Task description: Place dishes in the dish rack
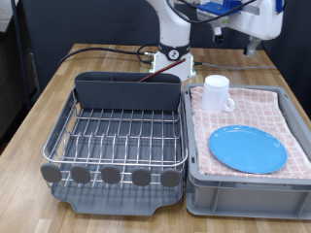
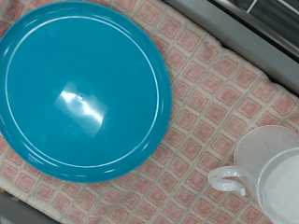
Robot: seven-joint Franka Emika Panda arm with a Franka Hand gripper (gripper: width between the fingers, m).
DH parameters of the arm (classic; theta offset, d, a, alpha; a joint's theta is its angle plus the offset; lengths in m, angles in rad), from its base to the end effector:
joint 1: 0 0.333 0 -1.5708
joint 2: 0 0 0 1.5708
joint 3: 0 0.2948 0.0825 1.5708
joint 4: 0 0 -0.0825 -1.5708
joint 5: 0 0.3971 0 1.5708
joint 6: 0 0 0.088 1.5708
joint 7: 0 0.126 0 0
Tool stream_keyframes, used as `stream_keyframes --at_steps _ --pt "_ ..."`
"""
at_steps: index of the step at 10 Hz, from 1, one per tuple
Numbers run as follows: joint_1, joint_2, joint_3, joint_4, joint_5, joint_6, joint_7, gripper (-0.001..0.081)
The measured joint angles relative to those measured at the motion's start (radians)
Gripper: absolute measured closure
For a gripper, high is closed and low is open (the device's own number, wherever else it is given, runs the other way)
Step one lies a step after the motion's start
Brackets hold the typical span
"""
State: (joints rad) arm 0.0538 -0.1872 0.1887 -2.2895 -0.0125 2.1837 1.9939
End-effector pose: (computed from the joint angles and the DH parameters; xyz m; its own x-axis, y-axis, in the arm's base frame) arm 0.4937 0.1217 0.3878 -0.1752 -0.9845 0.0097 -0.9807 0.1736 -0.0896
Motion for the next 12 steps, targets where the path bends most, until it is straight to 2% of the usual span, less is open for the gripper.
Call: stream_keyframes --at_steps 2,4,6,8,12 --pt "0.002 0.032 0.022 0.039 -0.006 -0.009 0.000 0.0004" --pt "0.002 0.047 0.033 0.053 -0.008 -0.014 0.070 0.0004" --pt "0.002 0.050 0.031 0.046 0.001 0.009 0.012 0.0004" --pt "0.002 0.081 0.027 0.003 0.045 0.119 -0.106 0.0004" --pt "0.002 0.152 0.023 -0.104 0.126 0.402 -0.241 0.0004"
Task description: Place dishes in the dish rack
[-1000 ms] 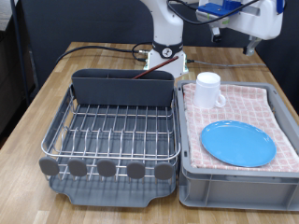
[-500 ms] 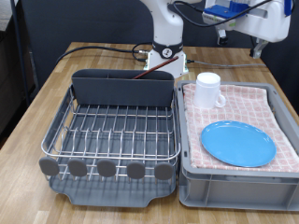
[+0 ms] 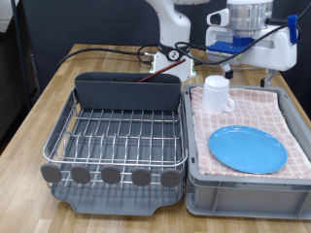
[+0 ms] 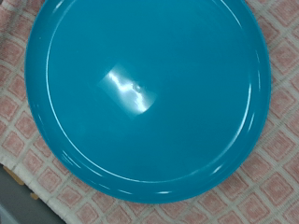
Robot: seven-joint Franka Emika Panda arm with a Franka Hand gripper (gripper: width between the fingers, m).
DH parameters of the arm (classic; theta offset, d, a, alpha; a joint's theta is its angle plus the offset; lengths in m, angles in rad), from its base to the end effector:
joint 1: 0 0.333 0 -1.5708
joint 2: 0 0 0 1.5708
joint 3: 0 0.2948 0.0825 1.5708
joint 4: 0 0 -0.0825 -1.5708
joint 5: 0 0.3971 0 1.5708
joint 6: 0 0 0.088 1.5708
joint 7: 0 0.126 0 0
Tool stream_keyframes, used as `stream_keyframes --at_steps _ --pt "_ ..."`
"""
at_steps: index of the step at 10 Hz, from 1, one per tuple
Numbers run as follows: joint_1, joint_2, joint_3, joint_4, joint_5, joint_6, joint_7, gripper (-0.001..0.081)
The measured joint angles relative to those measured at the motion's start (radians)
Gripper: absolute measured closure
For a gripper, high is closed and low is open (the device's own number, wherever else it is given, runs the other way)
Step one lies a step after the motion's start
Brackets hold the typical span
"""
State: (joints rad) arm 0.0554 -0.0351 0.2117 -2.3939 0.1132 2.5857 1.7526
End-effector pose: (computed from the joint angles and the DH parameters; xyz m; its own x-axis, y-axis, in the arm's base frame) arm 0.5064 0.1373 0.3038 0.0081 -0.9938 -0.1111 -0.9788 0.0148 -0.2044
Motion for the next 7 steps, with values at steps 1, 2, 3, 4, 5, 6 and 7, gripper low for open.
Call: stream_keyframes --at_steps 1,2,3,4,5,6,7 --pt "0.000 0.011 0.000 -0.023 0.005 0.049 -0.014 0.0004" --pt "0.000 0.018 0.000 -0.043 0.005 0.083 -0.020 0.0004" --pt "0.000 0.023 0.000 -0.061 0.006 0.111 -0.027 0.0004" --pt "0.000 0.026 -0.001 -0.078 0.013 0.137 -0.042 0.0004" --pt "0.000 0.030 -0.001 -0.094 0.025 0.161 -0.062 0.0004" --pt "0.000 0.037 -0.002 -0.109 0.049 0.189 -0.093 0.0004" --pt "-0.001 0.047 -0.002 -0.121 0.077 0.218 -0.132 0.0004"
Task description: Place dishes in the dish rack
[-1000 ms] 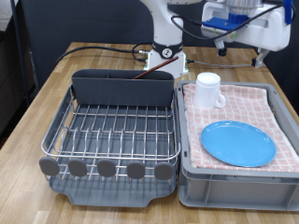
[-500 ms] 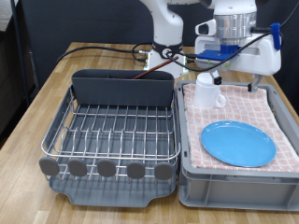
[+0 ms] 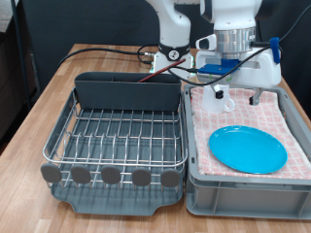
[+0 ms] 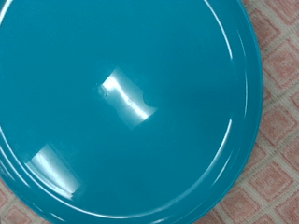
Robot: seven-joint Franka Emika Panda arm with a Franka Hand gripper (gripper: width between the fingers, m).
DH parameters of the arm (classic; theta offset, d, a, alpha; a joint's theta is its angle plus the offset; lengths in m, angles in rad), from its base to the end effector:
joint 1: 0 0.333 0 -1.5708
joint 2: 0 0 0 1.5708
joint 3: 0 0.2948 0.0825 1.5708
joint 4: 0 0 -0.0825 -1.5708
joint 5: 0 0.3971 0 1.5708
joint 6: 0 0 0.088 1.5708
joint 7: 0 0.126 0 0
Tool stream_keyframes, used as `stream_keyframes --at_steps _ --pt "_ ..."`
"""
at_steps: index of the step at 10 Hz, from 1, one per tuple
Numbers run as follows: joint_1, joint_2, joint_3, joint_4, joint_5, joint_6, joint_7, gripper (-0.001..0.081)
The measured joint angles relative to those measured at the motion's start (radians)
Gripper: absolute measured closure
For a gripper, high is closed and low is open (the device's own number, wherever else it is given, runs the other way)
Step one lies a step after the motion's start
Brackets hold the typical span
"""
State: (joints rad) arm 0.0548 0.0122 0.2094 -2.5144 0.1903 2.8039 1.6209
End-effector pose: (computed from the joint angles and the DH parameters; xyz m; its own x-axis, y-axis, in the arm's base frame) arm 0.4857 0.1235 0.2526 0.0589 -0.9904 -0.1247 -0.9659 -0.0250 -0.2578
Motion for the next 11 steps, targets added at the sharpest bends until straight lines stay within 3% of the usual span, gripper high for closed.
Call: stream_keyframes --at_steps 2,7,11 --pt "-0.001 0.022 -0.002 -0.012 0.034 0.038 -0.050 0.0004" --pt "-0.010 0.101 0.012 -0.015 0.221 0.138 -0.245 0.0004" --pt "-0.062 0.166 0.080 -0.010 0.374 0.221 -0.418 0.0004"
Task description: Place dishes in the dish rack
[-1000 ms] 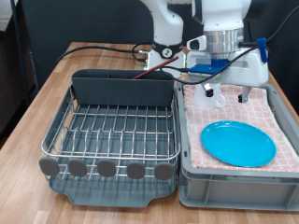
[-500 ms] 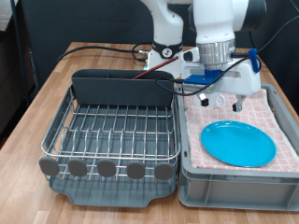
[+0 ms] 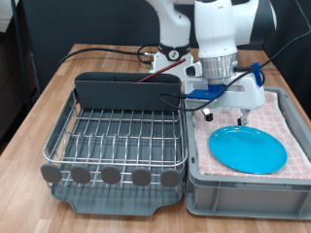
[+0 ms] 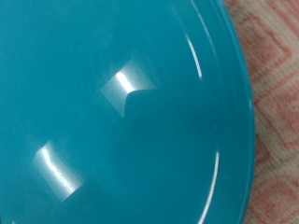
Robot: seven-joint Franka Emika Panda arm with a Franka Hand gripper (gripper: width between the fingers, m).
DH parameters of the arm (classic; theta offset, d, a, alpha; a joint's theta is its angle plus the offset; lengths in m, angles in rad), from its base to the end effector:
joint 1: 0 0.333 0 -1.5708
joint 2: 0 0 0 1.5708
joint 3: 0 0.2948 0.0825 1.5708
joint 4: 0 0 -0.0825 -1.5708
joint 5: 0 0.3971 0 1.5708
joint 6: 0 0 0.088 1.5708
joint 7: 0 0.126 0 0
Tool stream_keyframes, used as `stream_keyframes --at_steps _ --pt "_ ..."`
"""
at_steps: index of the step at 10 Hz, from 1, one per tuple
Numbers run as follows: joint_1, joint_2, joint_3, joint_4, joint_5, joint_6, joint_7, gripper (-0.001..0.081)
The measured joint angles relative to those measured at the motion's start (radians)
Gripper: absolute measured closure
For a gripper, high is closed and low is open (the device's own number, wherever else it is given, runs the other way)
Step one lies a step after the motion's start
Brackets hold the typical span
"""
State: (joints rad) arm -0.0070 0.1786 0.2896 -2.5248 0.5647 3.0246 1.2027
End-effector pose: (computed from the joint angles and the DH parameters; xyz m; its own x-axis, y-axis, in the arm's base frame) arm 0.4807 0.1044 0.1891 0.1131 -0.9785 -0.1725 -0.9486 -0.0546 -0.3118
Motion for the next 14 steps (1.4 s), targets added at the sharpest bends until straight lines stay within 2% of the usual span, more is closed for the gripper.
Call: stream_keyframes --at_steps 3,5,11,13,14 --pt "-0.082 0.052 0.094 0.021 0.103 0.045 -0.134 0.0004" --pt "-0.100 0.079 0.116 0.040 0.105 0.058 -0.150 0.0004" --pt "-0.100 0.126 0.125 0.092 0.102 0.061 -0.150 0.0004" --pt "-0.084 0.128 0.109 0.097 0.096 0.061 -0.147 0.0004" --pt "-0.054 0.128 0.076 0.100 0.070 0.057 -0.119 0.0004"
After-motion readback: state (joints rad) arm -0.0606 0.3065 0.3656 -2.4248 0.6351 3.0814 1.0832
